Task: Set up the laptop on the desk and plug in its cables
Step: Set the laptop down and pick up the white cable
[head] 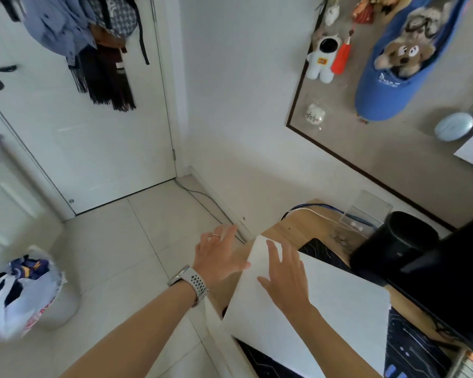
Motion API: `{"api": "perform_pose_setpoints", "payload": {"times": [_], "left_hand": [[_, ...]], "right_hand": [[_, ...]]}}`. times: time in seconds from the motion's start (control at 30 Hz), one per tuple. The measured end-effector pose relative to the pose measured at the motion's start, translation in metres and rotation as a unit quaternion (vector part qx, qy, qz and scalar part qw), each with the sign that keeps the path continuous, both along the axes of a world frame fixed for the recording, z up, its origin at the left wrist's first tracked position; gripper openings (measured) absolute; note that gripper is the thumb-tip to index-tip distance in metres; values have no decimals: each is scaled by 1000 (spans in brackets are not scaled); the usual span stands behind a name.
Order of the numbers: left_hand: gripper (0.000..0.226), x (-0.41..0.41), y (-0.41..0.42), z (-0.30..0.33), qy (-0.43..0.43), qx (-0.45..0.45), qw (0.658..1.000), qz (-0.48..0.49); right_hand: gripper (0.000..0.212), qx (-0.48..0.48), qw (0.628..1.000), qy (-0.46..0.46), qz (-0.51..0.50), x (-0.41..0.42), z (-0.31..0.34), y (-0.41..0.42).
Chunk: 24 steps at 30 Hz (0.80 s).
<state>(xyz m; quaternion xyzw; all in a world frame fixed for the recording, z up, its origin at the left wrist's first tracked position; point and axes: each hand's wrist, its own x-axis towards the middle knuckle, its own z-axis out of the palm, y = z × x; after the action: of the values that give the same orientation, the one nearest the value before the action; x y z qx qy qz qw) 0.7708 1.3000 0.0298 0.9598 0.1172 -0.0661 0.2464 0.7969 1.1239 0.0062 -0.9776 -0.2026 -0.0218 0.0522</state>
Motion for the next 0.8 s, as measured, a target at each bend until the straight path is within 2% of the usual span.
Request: {"api": "perform_pose_setpoints", "payload": {"times": [0.4, 0.7, 0.8], "left_hand": [[89, 30, 134, -3, -18, -12, 999, -23], [86, 74, 145, -2, -46, -46, 994, -84], [86, 97, 140, -5, -37, -47, 992, -110]], "right_hand": [[68, 23, 996, 37, -76, 16, 8, 120], [71, 59, 976, -11, -210, 55, 7, 130], [59, 84, 960, -19, -265, 78, 7, 123]]}}
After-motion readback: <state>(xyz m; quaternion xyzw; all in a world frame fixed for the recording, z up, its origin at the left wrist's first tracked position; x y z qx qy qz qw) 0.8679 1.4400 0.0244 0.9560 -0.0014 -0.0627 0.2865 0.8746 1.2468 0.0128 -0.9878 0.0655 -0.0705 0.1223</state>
